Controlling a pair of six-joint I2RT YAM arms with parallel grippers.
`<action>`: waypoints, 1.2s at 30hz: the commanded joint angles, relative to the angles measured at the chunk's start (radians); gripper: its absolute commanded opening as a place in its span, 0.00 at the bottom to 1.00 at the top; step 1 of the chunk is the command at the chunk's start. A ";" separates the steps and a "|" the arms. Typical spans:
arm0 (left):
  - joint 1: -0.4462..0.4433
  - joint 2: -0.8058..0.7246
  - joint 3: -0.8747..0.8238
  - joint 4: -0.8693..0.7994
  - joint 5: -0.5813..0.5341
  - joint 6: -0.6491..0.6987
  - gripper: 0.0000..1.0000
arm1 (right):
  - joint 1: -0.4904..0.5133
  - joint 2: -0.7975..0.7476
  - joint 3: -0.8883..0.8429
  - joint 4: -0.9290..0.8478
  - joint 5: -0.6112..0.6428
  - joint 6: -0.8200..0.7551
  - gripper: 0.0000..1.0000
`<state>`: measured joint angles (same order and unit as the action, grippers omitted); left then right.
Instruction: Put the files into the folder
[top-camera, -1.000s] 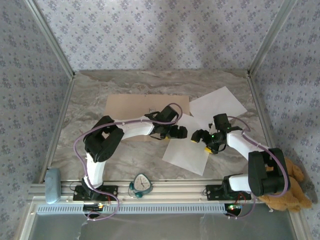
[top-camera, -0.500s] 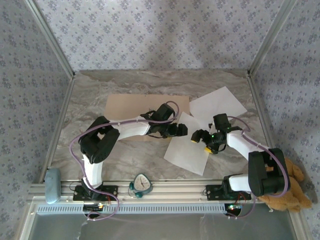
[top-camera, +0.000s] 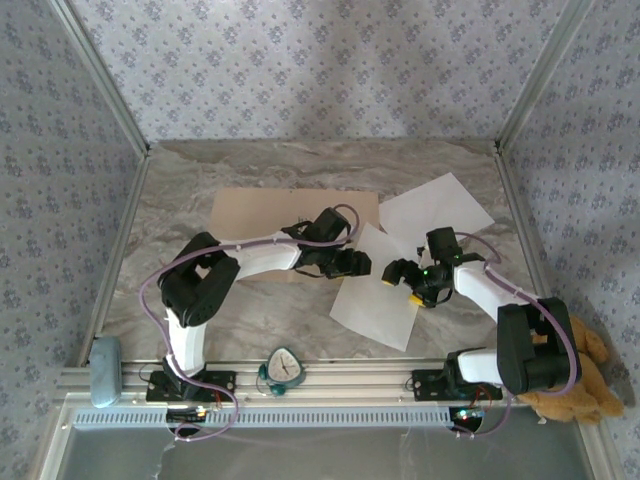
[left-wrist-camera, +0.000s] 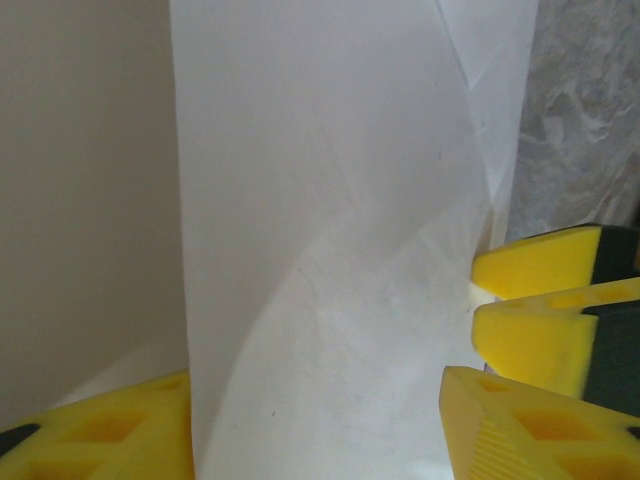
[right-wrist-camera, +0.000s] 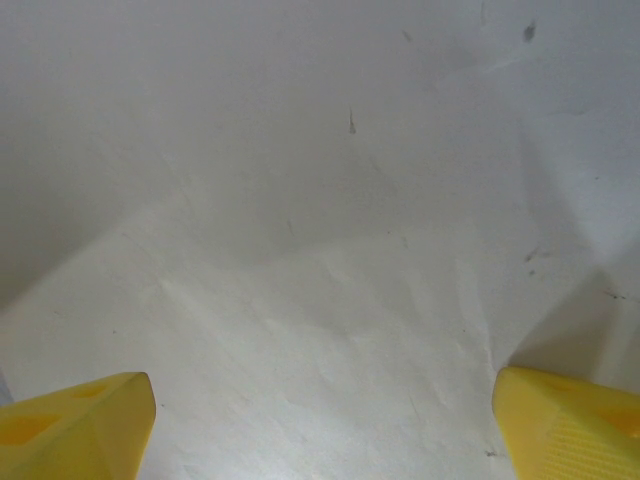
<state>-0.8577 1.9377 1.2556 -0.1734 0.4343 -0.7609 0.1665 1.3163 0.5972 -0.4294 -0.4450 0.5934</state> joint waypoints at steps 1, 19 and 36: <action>-0.019 0.034 0.072 -0.077 0.023 0.049 0.57 | 0.004 0.004 -0.012 -0.031 0.001 -0.006 0.90; -0.015 0.070 0.097 -0.136 0.021 0.065 0.30 | 0.006 0.029 0.021 -0.029 -0.020 -0.020 0.90; 0.017 -0.101 0.063 -0.166 0.007 0.032 0.00 | 0.006 -0.119 0.081 -0.051 -0.171 -0.065 0.95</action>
<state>-0.8520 1.9495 1.3235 -0.3134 0.4412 -0.7101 0.1711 1.2507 0.6312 -0.4488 -0.5312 0.5571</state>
